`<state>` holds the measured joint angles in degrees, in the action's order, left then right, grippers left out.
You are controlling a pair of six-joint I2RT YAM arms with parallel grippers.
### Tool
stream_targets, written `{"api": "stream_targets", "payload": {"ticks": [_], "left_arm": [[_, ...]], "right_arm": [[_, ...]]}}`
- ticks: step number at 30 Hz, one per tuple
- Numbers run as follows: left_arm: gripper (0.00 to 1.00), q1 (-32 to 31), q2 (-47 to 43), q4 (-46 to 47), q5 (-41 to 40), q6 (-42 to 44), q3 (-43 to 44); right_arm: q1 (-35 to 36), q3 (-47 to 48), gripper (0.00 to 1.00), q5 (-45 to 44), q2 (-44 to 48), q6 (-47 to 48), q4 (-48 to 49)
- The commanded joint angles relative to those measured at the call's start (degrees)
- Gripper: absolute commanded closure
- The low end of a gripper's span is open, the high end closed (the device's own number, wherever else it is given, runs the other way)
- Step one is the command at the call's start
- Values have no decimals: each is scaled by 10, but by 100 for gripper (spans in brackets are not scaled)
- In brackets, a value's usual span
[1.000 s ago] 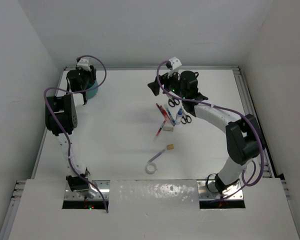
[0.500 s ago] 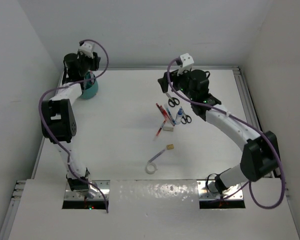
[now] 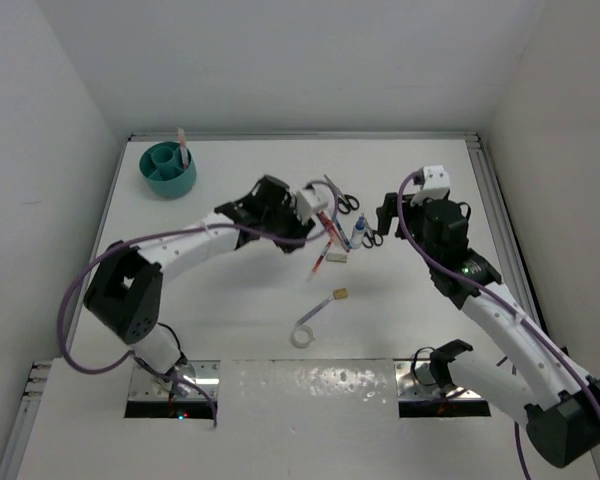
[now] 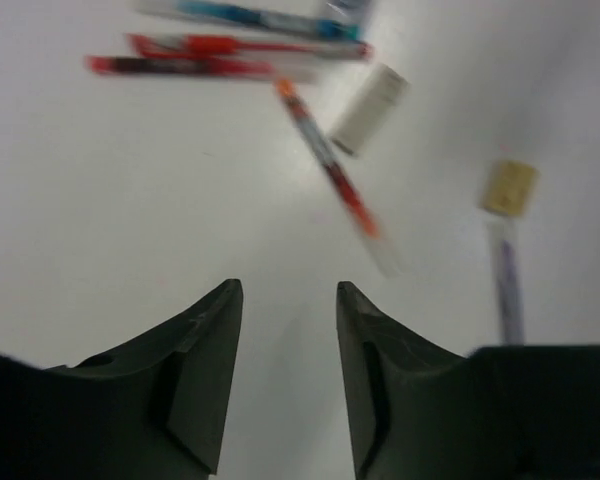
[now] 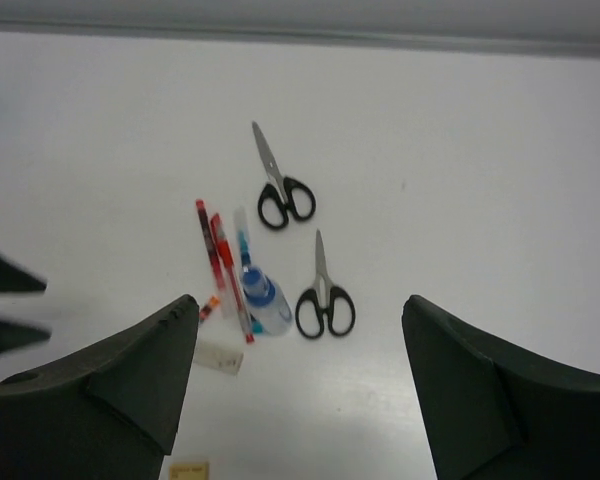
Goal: Sort the stationery into containers
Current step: Pick up the pen from the center of the board.
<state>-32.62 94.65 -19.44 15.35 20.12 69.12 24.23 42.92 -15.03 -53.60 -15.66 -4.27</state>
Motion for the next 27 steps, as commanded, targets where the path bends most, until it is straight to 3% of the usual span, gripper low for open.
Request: {"api": "stream_targets", "payload": {"ticks": [1,6,12,20,27], "left_arm": [[57,-72,-107,5,-34,-14,-76],[48,-137,-112,29,-27,-108,-140],[44,-214,-96,126,-52,-137,-221],[43,-240,-32,166,-69,-180,-209],[50,-266,25,134,-151,-159,-173]], "right_arm": [[2,-33,20,-40,48,-57,-46],[10,-70,25,-42,114,-88,-83],[11,-78,25,-62,134,-100,-149],[11,-111,26,-65,169,-133,-174],[11,-122,26,-86,192,-130,-190]]}}
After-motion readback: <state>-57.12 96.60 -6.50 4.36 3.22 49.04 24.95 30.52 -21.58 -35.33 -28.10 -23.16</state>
